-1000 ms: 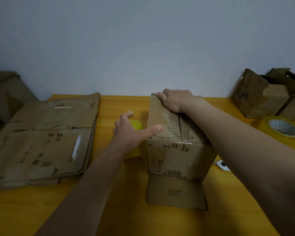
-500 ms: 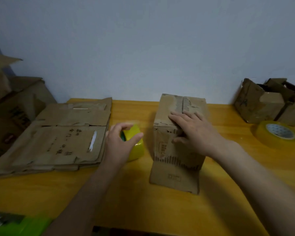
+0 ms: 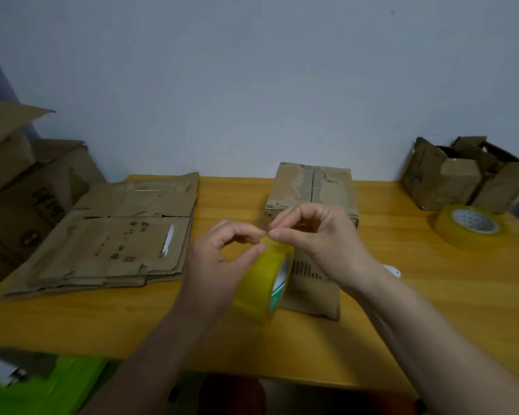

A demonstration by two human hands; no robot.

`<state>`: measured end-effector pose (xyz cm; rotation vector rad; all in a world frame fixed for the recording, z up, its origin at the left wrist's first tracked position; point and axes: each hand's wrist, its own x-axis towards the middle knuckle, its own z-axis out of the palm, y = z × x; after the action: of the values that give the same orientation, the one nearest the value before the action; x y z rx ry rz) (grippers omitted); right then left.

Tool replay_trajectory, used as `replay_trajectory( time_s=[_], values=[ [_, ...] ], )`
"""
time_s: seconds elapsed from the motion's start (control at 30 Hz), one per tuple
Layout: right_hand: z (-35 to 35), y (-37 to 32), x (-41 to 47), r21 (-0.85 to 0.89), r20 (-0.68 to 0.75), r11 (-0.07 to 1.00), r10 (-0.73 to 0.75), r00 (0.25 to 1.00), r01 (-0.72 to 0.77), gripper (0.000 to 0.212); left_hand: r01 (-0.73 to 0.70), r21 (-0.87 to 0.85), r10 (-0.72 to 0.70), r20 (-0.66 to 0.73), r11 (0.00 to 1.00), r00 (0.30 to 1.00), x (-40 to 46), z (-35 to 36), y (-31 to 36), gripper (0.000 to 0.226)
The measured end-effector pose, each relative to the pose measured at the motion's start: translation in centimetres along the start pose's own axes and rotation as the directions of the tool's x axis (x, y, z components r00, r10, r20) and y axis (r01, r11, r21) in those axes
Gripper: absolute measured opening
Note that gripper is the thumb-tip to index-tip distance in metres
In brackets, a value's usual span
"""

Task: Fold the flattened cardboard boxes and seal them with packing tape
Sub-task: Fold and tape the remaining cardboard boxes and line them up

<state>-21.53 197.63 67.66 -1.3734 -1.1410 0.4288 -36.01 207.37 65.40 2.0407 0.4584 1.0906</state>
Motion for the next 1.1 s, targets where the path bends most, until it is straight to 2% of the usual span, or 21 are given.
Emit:
replay_trajectory(
  time_s=[0.03,0.07,0.1,0.13,0.17,0.2,0.23,0.3,0.37,0.43,0.53,0.63,0.73,0.8,0.83,0.93,0.97,1.03,1.1],
  values=[
    [-0.2,0.0,-0.5,-0.098,-0.002,0.994,-0.056,0.998,0.056,0.014,0.056,0.012,-0.056,0.026,0.998,0.998,-0.1,0.2,0.4,0.018],
    [-0.3,0.2,-0.9,-0.192,0.009,0.976,-0.098,0.995,0.098,0.014,0.129,0.098,-0.135,0.057,0.987,0.989,0.1,0.3,0.7,0.02],
    [-0.5,0.2,-1.2,-0.258,0.023,0.959,-0.114,0.993,0.116,0.015,0.194,0.275,-0.226,0.091,0.942,0.97,0.5,0.3,0.9,0.035],
    [-0.8,0.2,-1.5,-0.293,0.034,0.95,-0.106,0.994,0.112,0.015,0.237,0.507,-0.34,0.118,0.829,0.933,0.9,0.3,1.3,0.065],
    [-1.1,0.3,-1.7,-0.323,0.044,0.941,-0.088,0.995,0.098,0.016,0.24,0.661,-0.417,0.122,0.711,0.901,1.2,0.2,1.6,0.093],
    [-1.3,0.3,-1.9,-0.353,0.053,0.931,-0.075,0.996,0.089,0.017,0.222,0.7,-0.429,0.132,0.678,0.893,1.5,0.1,2.1,0.108],
    [-1.6,0.3,-2.0,-0.381,0.057,0.921,-0.07,0.996,0.086,0.017,0.197,0.656,-0.398,0.172,0.729,0.901,1.9,0.1,2.5,0.11],
    [-2.0,0.5,-2.0,-0.404,0.053,0.911,-0.074,0.996,0.089,0.016,0.123,0.446,-0.274,0.292,0.887,0.916,2.4,0.4,3.7,0.087],
    [-2.4,0.7,-2.1,-0.416,0.044,0.906,-0.067,0.997,0.08,0.013,0.039,0.372,-0.191,0.38,0.927,0.905,2.4,1.3,4.4,0.051],
    [-2.8,1.0,-2.5,-0.445,0.049,0.891,-0.075,0.996,0.09,0.009,0.011,0.368,-0.159,0.374,0.93,0.914,2.6,2.2,4.4,0.03],
    [-3.4,1.5,-3.2,-0.537,0.087,0.831,-0.113,0.99,0.142,0.003,0.009,0.426,-0.183,0.368,0.905,0.912,2.8,3.1,4.3,0.026],
    [-3.5,1.8,-3.7,-0.642,0.074,0.742,-0.189,0.979,0.192,0.009,-0.008,0.492,-0.193,0.357,0.871,0.914,2.8,3.6,4.5,0.013],
    [-3.2,1.7,-4.5,-0.627,-0.074,0.764,-0.253,0.964,0.152,0.015,-0.032,0.525,-0.153,0.304,0.85,0.94,3.1,4.2,5.4,0.007],
    [-3.0,1.4,-5.1,-0.564,-0.192,0.824,-0.193,0.962,0.052,0.019,-0.06,0.574,-0.128,0.282,0.817,0.951,3.3,4.7,6.2,0.008],
    [-3.0,1.2,-5.3,-0.54,-0.233,0.842,-0.147,0.961,-0.003,0.03,-0.076,0.6,-0.109,0.266,0.797,0.958,3.3,4.9,6.4,0.009],
    [-4.5,1.4,-6.0,-0.439,-0.303,0.879,0.047,0.952,-0.184,0.093,-0.078,0.608,-0.055,0.196,0.79,0.979,3.4,5.0,6.1,0.009],
    [-5.2,1.8,-6.5,-0.392,-0.272,0.895,0.11,0.956,-0.214,0.104,-0.063,0.587,-0.048,0.172,0.807,0.984,3.3,5.0,5.9,0.009],
    [-6.1,3.1,-7.9,-0.354,-0.102,0.898,0.243,0.965,-0.263,0.115,-0.03,0.535,-0.051,0.137,0.844,0.989,3.2,5.1,5.8,0.012],
    [-5.5,4.8,-9.6,-0.35,0.088,0.881,0.37,0.925,-0.319,0.13,-0.011,0.494,-0.052,0.114,0.869,0.992,3.0,5.5,6.0,0.017]
  ],
)
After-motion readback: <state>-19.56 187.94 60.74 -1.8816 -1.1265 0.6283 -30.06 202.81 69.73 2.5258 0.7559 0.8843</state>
